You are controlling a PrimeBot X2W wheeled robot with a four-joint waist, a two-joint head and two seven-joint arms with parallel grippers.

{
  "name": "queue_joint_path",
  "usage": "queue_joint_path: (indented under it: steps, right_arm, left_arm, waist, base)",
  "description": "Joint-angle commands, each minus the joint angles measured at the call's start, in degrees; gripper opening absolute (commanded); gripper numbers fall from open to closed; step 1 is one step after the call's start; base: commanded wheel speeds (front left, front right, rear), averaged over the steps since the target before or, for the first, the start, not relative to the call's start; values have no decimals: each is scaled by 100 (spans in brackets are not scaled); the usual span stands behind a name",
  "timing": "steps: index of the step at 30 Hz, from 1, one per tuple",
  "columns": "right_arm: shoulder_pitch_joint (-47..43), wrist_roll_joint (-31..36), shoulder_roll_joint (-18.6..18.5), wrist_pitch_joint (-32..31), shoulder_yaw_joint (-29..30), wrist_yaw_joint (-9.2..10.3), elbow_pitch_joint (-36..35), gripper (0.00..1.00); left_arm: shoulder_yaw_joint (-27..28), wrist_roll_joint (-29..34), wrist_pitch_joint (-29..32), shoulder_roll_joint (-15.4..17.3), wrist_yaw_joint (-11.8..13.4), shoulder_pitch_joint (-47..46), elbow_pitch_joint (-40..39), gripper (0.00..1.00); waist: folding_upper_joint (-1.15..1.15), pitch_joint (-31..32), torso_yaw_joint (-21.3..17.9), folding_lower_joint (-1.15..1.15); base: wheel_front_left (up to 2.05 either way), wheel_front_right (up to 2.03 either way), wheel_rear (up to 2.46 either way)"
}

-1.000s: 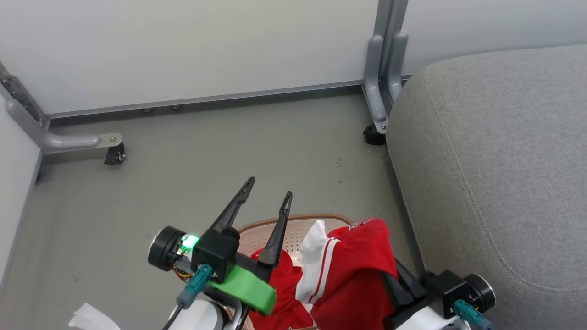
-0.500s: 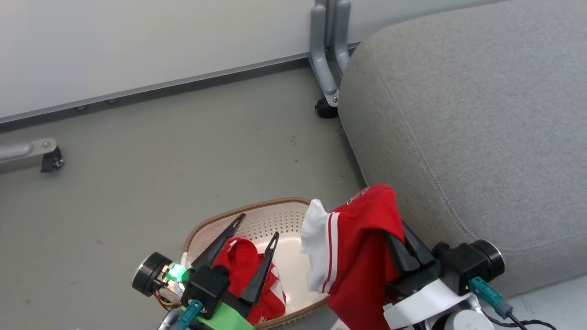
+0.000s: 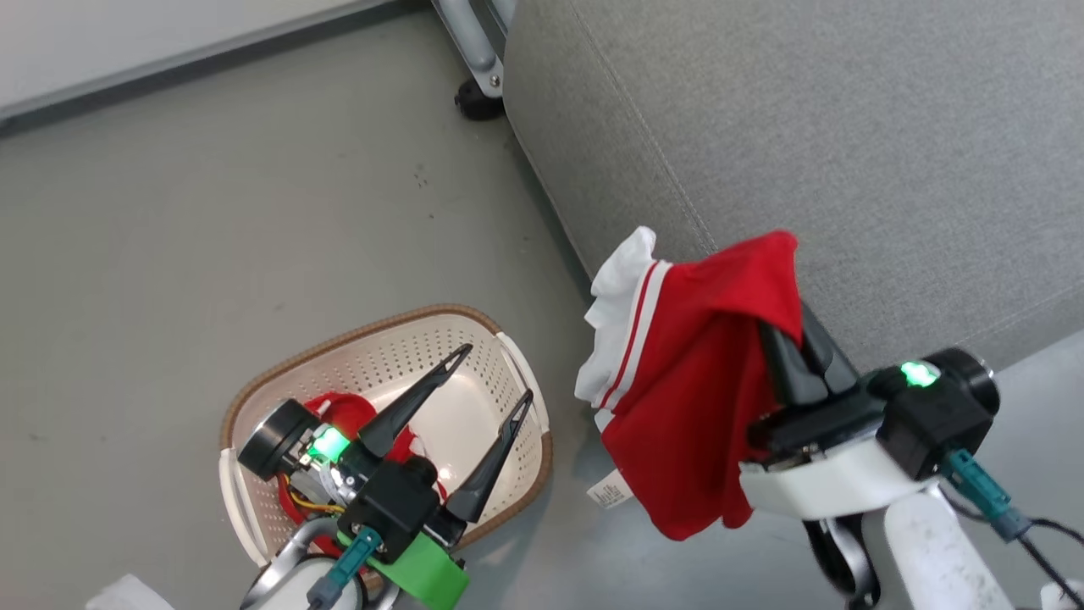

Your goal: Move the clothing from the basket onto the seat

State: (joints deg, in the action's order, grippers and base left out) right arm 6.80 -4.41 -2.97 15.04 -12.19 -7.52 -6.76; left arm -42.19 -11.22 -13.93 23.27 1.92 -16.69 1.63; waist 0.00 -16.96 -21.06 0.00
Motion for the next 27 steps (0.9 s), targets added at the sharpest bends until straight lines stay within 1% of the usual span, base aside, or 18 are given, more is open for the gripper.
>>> queue_joint_path:
  steps: [1, 4, 8, 11, 15, 16, 17, 20, 22, 24, 27]
  right_arm:
    - [375, 98, 10, 22, 90, 7, -134, 0]
    - [1115, 35, -1, 21, 418, 7, -347, 0]
    - [2374, -58, -342, 21, 959, 7, -458, 0]
    - [3373, -130, -775, 21, 1420, 7, -282, 0]
    - [4257, -401, -1183, 20, 2207, 7, 279, 0]
    - [4420, -364, -1331, 21, 2322, 7, 402, 0]
    - [4527, -279, -1474, 20, 2390, 7, 525, 0]
    - [4552, -161, -1671, 21, 2650, 7, 857, 0]
    - [4421, -64, -1705, 21, 2879, 7, 1108, 0]
    - [4220, 62, -1729, 21, 2935, 7, 1375, 0]
    - [3988, 232, -1655, 20, 3094, 7, 1723, 0]
  left_arm:
    - [22, 31, 81, 123, -60, -185, -76, 100]
    - [4, 122, 303, 257, -156, -403, -229, 100]
    - [62, 242, 624, 467, -215, -670, -487, 100]
    - [80, 331, 873, 655, -316, -884, -700, 100]
    - [58, 373, 1134, 695, -420, -1154, -904, 100]
    - [71, 389, 1173, 706, -431, -1209, -934, 100]
    - [78, 410, 1195, 699, -425, -1273, -965, 100]
    - [98, 424, 1200, 632, -382, -1383, -1007, 100]
    - [99, 426, 1160, 571, -334, -1426, -1004, 100]
    - [101, 447, 1105, 534, -294, -1446, -974, 100]
    - [90, 513, 1057, 560, -231, -1462, -885, 100]
  waist:
    - [0, -861, -430, 0]
    - [0, -1322, -434, 0]
    - [0, -1914, -423, 0]
    - [0, -2288, -328, 0]
    - [0, -2642, -46, 0]
    - [0, -2737, 31, 0]
    - [0, -2827, 108, 0]
    - [0, -3034, 294, 0]
    - [0, -3138, 405, 0]
    - [0, -3208, 498, 0]
    - [0, -3267, 563, 0]
  base:
    - [0, 0, 0]
    - [0, 0, 0]
    - [0, 0, 0]
    - [0, 0, 0]
    - [0, 0, 0]
    - [0, 0, 0]
    - [0, 0, 0]
    - [0, 0, 0]
    - [0, 0, 0]
    - [0, 0, 0]
    - [0, 0, 0]
